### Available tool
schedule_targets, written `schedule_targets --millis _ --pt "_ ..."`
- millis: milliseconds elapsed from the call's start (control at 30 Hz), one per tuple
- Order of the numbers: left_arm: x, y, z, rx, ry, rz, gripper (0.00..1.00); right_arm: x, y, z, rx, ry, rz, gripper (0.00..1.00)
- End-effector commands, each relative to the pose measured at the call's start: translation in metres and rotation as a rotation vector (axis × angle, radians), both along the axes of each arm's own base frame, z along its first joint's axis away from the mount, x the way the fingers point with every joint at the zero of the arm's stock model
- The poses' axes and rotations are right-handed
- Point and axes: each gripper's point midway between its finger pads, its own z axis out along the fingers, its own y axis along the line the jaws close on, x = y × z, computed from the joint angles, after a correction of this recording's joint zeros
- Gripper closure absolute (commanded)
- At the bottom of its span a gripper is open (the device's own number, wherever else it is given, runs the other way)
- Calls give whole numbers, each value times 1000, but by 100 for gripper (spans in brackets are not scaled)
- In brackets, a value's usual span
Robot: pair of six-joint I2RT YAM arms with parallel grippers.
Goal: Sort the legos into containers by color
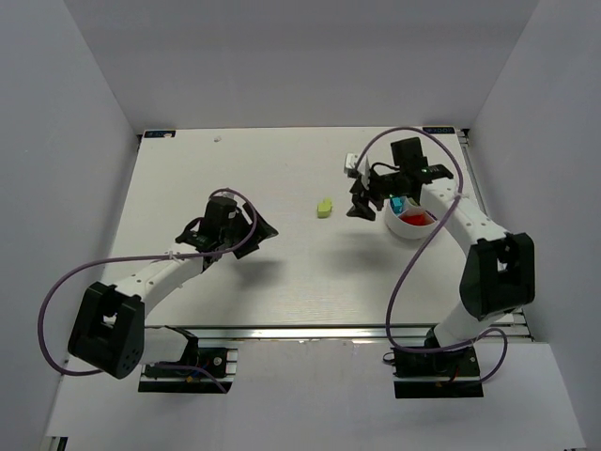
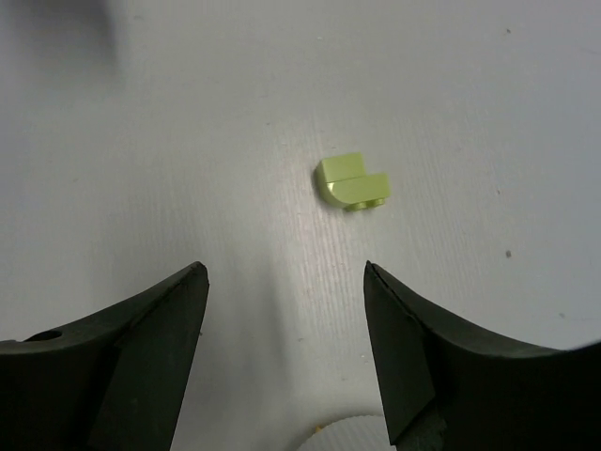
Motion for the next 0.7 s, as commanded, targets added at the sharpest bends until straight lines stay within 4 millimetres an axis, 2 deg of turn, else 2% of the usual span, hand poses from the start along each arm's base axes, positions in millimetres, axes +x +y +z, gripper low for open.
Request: schedule_targets --millis 0,100,267,433,667 --pt "5 1 20 -23 -76 19 19 43 9 31 58 9 -194 28" --pt "5 3 20 -23 -86 31 19 50 21 28 55 26 -218 26" --pt "6 8 20 -10 -99 55 18 48 33 19 43 80 -160 24" --pt "8 8 21 -15 -103 59 18 43 35 4 -1 -7 -1 11" --pt "8 6 19 -24 -96 60 18 35 33 -9 -37 -133 144 11"
